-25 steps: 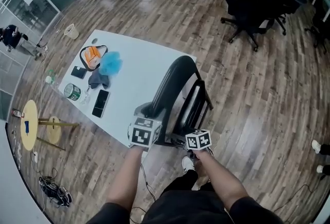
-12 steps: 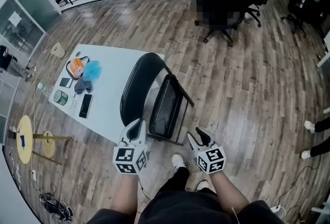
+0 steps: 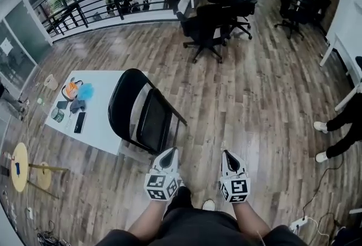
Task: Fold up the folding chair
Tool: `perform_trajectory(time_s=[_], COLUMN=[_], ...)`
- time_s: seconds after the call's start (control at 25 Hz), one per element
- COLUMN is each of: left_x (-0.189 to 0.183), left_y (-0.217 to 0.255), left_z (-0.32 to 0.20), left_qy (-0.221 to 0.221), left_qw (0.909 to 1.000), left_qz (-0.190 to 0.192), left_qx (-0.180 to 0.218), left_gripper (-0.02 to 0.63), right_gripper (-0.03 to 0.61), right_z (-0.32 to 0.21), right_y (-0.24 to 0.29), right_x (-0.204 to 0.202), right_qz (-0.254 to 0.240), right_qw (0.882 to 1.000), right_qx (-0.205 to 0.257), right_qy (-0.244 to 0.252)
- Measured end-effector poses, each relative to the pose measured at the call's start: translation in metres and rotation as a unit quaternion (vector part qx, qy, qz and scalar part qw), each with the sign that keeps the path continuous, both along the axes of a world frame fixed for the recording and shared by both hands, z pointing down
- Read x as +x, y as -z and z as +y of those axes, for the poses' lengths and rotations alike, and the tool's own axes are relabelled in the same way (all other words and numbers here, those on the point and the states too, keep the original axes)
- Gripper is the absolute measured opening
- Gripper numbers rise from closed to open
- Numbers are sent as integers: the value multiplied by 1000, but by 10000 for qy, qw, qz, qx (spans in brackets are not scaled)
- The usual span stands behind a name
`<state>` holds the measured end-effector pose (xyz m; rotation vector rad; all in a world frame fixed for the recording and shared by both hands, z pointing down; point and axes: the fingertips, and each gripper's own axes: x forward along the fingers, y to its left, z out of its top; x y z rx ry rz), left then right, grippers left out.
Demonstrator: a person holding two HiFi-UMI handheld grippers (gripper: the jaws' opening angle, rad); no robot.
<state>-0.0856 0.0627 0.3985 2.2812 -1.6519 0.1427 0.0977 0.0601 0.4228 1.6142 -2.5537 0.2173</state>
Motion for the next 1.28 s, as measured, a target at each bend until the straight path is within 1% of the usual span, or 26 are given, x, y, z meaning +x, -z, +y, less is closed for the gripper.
perform_trajectory(time_s=[0.12, 0.24, 0.44, 0.52, 0.64, 0.8, 1.04, 1.16, 1.28], left_x=[30, 53, 84, 91, 87, 82, 64, 52, 38], left_y=[4, 8, 15, 15, 22, 35, 41, 44, 45], left_z=[29, 51, 73, 77, 80, 77, 84, 90, 96], left_qy=[-147, -271, -480, -594, -690, -789, -901, -896, -876], left_qw=[9998, 9995, 9985, 9978, 9970, 9962, 9950, 9948, 9950], left_qz=[-89, -149, -227, -278, -318, -277, -349, -418, -405], left_qx=[34, 77, 149, 124, 135, 252, 255, 261, 248], left_gripper=[6, 6, 6, 5, 6, 6, 6, 6, 6], right_gripper=[15, 15, 14, 14, 14, 14, 14, 14, 14], right_z=[33, 57, 78, 83, 88, 91, 103, 106, 109], right_y=[16, 29, 45, 44, 51, 67, 72, 74, 76], right_x=[31, 52, 71, 72, 59, 48, 27, 15, 3], right_qz=[111, 256, 406, 393, 327, 434, 500, 526, 550], right_qw=[9997, 9989, 9971, 9970, 9970, 9960, 9955, 9954, 9953], right_qx=[152, 295, 494, 485, 508, 577, 545, 532, 529], right_qy=[-132, -272, -419, -461, -476, -534, -600, -595, -596])
